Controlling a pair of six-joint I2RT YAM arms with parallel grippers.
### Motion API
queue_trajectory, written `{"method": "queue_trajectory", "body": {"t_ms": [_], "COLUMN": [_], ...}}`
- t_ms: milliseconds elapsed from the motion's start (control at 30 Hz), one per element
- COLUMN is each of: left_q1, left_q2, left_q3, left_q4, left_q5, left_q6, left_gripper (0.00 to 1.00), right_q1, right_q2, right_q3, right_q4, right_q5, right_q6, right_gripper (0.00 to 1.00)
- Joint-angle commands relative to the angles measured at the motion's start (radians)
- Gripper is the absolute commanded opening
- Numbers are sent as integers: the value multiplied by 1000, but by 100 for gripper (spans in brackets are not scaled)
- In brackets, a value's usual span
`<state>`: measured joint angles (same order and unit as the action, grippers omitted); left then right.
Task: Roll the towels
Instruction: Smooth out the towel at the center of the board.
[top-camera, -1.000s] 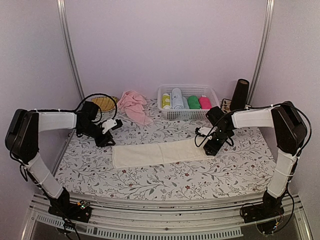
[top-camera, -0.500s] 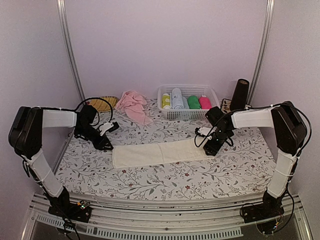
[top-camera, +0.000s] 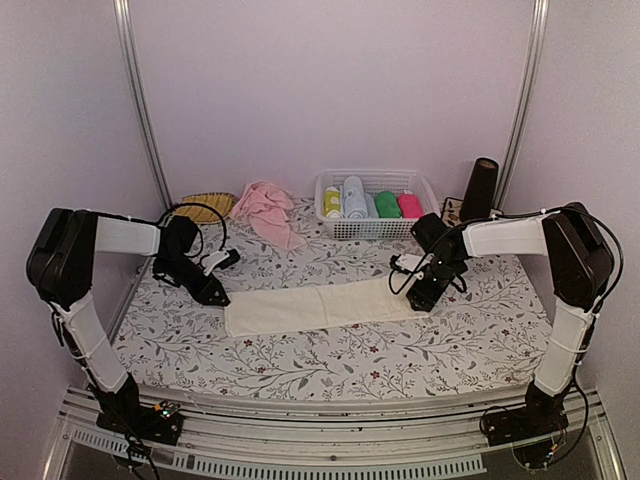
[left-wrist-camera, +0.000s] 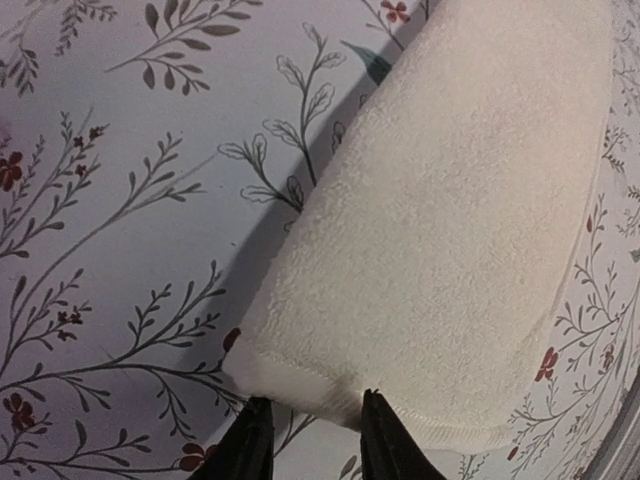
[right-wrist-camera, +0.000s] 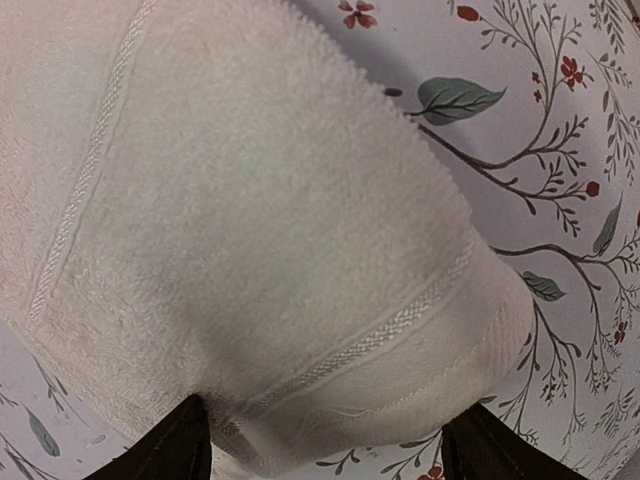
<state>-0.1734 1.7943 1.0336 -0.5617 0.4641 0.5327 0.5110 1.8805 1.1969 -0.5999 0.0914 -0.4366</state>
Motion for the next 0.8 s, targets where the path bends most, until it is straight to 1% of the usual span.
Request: {"method": "queue_trajectory", "body": {"t_ms": [0, 67, 167, 333, 600, 767], "left_q1": [6, 6, 6, 6, 26, 39], "left_q2": [22, 26, 30, 22, -51, -53], "left_q3": [33, 40, 46, 53, 23, 13], "left_q4": [10, 10, 4, 0, 69, 85], "left_q5": [34, 38, 51, 71, 1, -11], "left_q6": [-43, -53, -58, -69, -127, -132], "left_gripper": [22, 9, 0, 0, 0, 0], "right_q1": [9, 9, 10, 10, 9, 9], "right_q2": [6, 8, 8, 10, 15, 16], "right_q3": [-19, -18, -19, -17, -16, -15], "right_q4": [1, 0, 0, 0, -4, -8], "right_q5": [18, 18, 19, 22, 22, 22], "right_q6": [6, 6, 6, 3, 3, 2], "right_gripper": [80, 80, 80, 80, 80, 80]}}
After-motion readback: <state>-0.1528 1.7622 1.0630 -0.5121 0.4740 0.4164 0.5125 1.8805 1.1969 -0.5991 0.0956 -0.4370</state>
